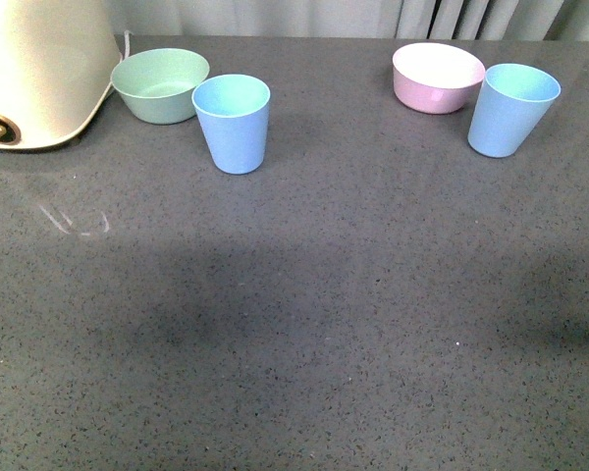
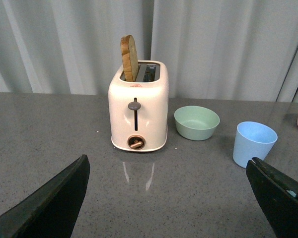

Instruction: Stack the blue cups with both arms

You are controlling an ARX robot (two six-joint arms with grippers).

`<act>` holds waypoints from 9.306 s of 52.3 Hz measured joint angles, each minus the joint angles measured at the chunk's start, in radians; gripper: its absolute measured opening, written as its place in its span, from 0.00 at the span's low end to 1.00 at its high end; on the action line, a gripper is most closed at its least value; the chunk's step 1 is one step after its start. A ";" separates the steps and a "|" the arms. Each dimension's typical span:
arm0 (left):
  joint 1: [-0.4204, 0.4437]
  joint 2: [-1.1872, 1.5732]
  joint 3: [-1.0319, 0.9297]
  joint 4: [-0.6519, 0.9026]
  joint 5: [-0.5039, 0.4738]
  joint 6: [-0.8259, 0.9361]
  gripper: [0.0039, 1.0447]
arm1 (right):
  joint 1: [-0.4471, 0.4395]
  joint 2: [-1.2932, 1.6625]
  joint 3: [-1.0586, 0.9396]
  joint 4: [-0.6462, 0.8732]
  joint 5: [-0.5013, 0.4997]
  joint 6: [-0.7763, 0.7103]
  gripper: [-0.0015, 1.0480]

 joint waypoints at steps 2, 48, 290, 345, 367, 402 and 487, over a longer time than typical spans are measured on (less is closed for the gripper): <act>0.000 0.000 0.000 0.000 0.000 0.000 0.92 | 0.000 0.000 0.000 0.000 0.000 0.000 0.91; -0.055 1.046 0.452 0.089 0.249 -0.025 0.92 | 0.000 0.000 0.000 0.000 0.000 0.000 0.91; -0.541 1.787 1.176 -0.158 0.094 -0.354 0.92 | 0.000 0.000 0.000 0.000 0.000 0.000 0.91; -0.105 1.053 0.214 0.830 -0.102 -0.008 0.01 | 0.000 0.000 0.000 0.000 0.000 0.000 0.91; -0.003 0.838 0.090 0.735 -0.006 -0.006 0.01 | 0.000 0.000 0.000 0.000 0.000 0.000 0.91; -0.003 0.513 0.000 0.517 0.000 -0.006 0.01 | 0.000 0.000 0.000 0.000 0.000 0.000 0.91; -0.003 0.001 0.000 0.001 0.000 -0.006 0.35 | 0.000 0.000 0.000 0.000 0.000 0.000 0.91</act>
